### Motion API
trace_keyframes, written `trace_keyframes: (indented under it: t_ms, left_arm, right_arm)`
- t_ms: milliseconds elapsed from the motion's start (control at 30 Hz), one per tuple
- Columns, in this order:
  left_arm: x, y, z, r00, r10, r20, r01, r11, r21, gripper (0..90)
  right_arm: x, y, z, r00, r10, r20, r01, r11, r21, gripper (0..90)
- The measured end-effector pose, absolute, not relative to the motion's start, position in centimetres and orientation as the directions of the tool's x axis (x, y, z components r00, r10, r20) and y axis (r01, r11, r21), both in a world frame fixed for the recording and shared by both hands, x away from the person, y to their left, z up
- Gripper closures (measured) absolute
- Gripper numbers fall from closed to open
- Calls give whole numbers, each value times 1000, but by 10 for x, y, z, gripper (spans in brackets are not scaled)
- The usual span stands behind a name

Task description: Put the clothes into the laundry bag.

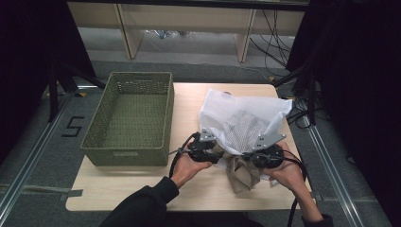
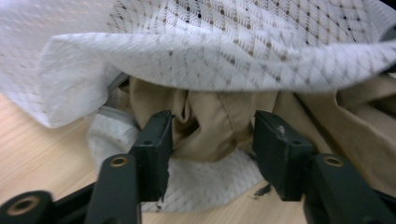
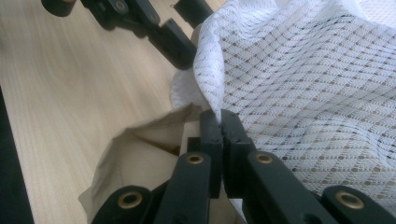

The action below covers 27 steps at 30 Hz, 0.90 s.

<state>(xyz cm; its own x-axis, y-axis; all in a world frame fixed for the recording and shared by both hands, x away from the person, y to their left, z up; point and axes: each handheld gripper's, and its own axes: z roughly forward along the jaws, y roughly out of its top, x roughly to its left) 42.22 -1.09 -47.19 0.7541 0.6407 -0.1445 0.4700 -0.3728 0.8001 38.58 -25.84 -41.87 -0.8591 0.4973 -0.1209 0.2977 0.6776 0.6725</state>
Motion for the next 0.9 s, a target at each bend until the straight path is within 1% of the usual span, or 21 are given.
trace_keyframes:
  t_ms: [33,100,133,167,200,267,333,367,433,533,600,633,667,767,833,900]
  left_arm:
    - [423,-11,-473,754,639,-156,478,-369,797,573]
    - [426,-14,-478,766,626,-146,463,-380,801,695]
    - [427,-17,-479,771,620,-143,459,-385,801,749]
    - [428,-21,-481,775,616,-139,454,-390,801,794]
    - [427,-24,-481,778,614,-131,450,-399,799,828]
    - [426,-32,-478,772,627,-106,432,-393,812,855]
    - [425,-38,-472,775,628,-74,403,-400,823,861]
    - [425,-39,-472,773,629,-80,406,-394,825,861]
    - [427,-41,-473,775,628,-71,403,-405,821,854]
    - [428,-38,-479,773,628,-89,422,-404,812,814]
    - [426,-34,-481,784,612,-99,427,-417,803,763]
    - [424,-30,-480,787,611,-83,423,-437,794,734]
    - [422,-27,-479,792,606,-73,415,-447,792,700]
    - [418,-10,-477,762,645,-63,452,-459,765,596]
    - [420,-3,-479,744,667,-35,466,-480,743,553]
    - [422,-2,-484,733,678,-50,493,-480,725,503]
  right_arm:
    - [385,-257,-419,-855,505,-122,299,671,678,900]
    - [385,-257,-418,-861,493,-125,292,680,672,900]
    - [384,-257,-417,-851,509,-129,298,670,680,900]
    - [385,-257,-414,-862,491,-128,286,679,676,900]
    - [383,-257,-413,-858,498,-126,289,671,683,900]
    - [382,-257,-410,-864,487,-129,277,673,685,900]
    - [381,-257,-407,-870,477,-122,271,671,690,900]
    - [381,-257,-408,-869,477,-128,267,673,689,900]
    - [380,-256,-413,-865,489,-118,287,673,682,900]
    - [385,-257,-432,-864,495,-96,325,691,645,900]
    - [387,-257,-444,-852,517,-78,368,699,614,900]
    - [390,-258,-448,-860,503,-85,357,712,605,900]
    - [390,-256,-452,-853,515,-84,374,716,590,900]
    - [393,-256,-456,-849,521,-89,384,724,573,900]
    - [395,-256,-457,-858,505,-91,369,730,575,900]
    - [395,-255,-458,-852,518,-78,389,725,568,900]
